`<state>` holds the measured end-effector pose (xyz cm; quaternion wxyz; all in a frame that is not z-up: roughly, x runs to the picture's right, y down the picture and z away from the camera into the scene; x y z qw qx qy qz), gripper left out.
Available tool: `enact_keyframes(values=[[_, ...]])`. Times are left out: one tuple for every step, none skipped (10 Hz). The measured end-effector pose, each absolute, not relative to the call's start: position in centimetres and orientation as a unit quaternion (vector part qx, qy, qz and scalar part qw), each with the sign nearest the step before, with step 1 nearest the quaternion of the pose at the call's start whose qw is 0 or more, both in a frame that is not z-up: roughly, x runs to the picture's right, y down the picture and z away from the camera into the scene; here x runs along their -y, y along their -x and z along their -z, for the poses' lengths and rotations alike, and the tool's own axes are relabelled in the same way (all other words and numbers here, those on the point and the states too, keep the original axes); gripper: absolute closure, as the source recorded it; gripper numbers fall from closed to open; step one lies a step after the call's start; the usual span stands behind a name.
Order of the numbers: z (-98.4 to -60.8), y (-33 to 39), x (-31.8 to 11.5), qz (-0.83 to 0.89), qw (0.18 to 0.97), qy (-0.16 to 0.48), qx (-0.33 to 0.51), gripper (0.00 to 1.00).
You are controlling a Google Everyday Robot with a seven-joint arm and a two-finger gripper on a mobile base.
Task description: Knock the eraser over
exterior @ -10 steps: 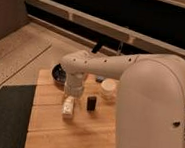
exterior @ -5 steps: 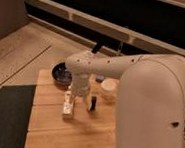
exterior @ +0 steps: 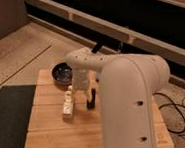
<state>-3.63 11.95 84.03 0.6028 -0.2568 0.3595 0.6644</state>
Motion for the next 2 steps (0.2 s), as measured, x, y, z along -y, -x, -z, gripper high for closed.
enact_keyframes(values=[[-84.9,3.5,-10.8,-0.664,0.614,0.246,-0.348,0.35],[-85.6,4.1,-7.9,-0.665,0.641,0.223,-0.311,0.35]])
